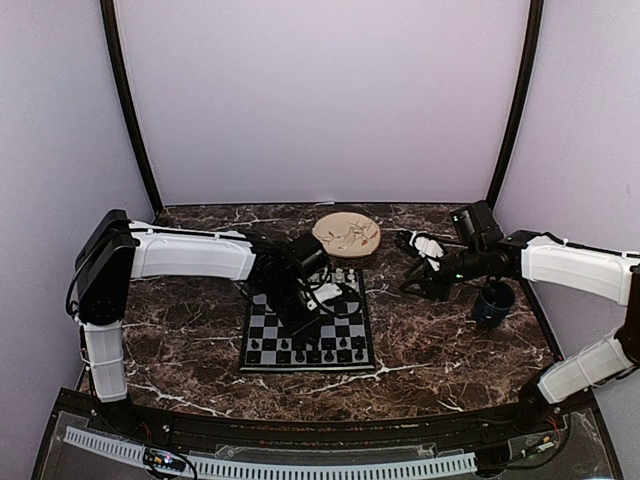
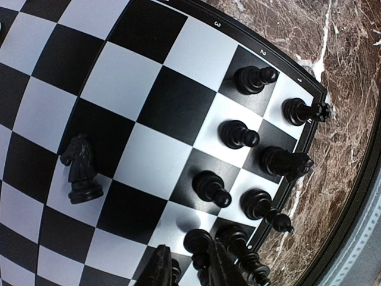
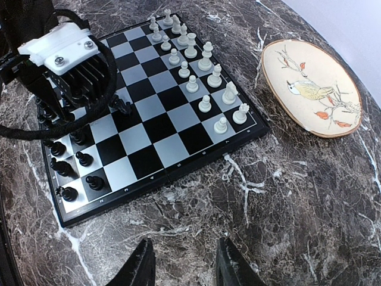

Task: Set up the chess pieces on the board
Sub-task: Place the pawn on c7.

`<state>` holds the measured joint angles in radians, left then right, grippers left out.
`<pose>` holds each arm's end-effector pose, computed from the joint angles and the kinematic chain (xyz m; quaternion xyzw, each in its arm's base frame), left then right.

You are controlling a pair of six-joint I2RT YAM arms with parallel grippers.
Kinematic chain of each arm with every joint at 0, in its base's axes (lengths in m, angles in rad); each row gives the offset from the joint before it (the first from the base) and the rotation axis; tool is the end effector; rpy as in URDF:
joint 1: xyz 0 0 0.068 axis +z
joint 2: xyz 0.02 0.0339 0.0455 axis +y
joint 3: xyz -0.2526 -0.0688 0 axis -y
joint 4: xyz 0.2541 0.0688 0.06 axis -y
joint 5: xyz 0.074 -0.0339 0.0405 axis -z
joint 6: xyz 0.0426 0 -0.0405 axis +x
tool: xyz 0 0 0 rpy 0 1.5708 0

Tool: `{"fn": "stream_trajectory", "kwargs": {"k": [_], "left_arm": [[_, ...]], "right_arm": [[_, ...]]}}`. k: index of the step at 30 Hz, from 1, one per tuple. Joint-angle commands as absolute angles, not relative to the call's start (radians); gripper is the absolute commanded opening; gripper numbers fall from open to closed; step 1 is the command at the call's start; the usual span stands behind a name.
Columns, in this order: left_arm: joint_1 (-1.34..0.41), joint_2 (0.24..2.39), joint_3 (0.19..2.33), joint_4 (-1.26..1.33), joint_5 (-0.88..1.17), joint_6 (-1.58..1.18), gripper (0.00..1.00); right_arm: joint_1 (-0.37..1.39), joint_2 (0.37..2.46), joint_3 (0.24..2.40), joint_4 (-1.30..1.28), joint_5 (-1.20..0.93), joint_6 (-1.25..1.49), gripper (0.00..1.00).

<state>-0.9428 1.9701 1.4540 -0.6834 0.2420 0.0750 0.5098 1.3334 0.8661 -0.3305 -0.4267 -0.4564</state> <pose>0.2330 -0.3383 0.1655 0.4948 0.8411 -0.1847 0.1164 0.2473 0.1585 0.2174 -0.4912 0.7646 0.2059 0.3630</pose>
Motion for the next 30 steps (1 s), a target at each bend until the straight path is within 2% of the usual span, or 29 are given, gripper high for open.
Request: {"fn": "stream_trajectory", "kwargs": {"k": [1,23,30], "left_arm": [[-0.951,1.962,1.47,-0.705,0.231,0.08,0.25],[-0.952,1.992,1.479,-0.691,0.207,0.074,0.29],[-0.953,1.953,1.509,-0.706,0.211,0.073,0.32]], "right_arm": [[0.506,1.344,0.858,-0.316,-0.434,-0.464,0.36],[0.505,1.348,0.858,-0.318,-0.432,-0.465,0.36],[0.506,1.351,0.859,-0.319,-0.435,-0.465,0.36]]}}
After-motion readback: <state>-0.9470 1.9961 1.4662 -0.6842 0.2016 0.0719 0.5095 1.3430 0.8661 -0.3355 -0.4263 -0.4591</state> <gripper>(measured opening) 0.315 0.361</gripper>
